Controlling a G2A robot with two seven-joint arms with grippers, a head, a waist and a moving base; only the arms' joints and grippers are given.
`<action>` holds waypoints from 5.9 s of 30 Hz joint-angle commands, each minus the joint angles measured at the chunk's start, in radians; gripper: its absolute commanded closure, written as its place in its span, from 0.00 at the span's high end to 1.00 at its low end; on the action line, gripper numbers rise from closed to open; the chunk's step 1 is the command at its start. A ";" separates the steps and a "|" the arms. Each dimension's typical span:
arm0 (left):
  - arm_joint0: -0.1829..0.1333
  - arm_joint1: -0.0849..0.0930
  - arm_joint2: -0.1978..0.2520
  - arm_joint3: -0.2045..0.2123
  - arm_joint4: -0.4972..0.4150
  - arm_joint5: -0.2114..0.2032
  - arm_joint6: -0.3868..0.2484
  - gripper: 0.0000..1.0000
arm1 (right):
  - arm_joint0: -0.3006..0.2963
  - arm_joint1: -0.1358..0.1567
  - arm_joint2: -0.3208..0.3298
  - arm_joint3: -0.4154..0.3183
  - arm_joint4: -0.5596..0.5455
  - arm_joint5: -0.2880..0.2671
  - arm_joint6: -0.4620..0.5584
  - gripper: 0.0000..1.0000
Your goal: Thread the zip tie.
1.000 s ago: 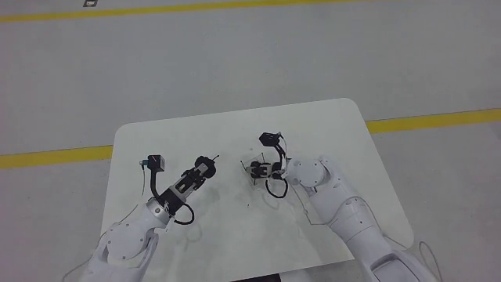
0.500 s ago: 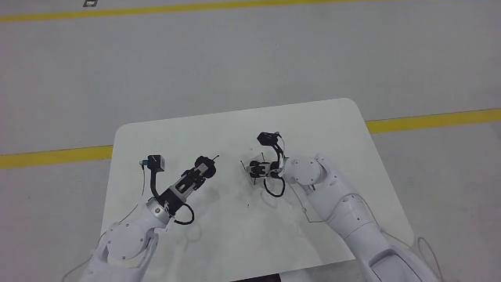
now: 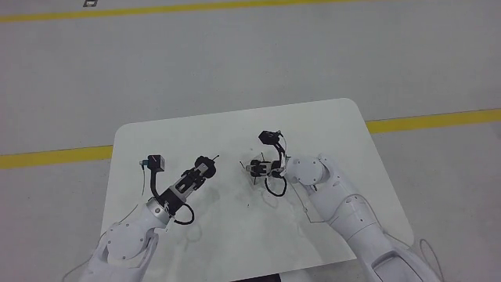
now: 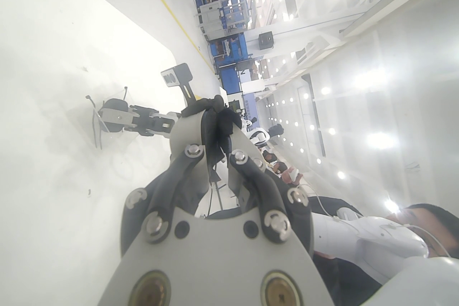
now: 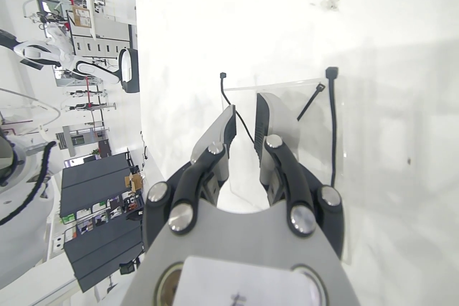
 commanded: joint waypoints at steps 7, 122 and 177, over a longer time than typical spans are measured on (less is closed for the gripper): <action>0.000 0.000 0.000 0.000 0.000 0.000 0.000 0.00 | -0.022 0.012 0.026 -0.042 0.043 0.009 0.019 0.14; 0.000 0.000 0.000 0.000 0.000 0.000 0.000 0.00 | 0.086 0.026 -0.204 0.157 0.183 -0.171 -0.235 0.32; 0.000 0.000 0.000 0.000 0.000 0.000 0.000 0.00 | 0.106 0.058 -0.253 0.161 0.221 -0.171 -0.252 0.16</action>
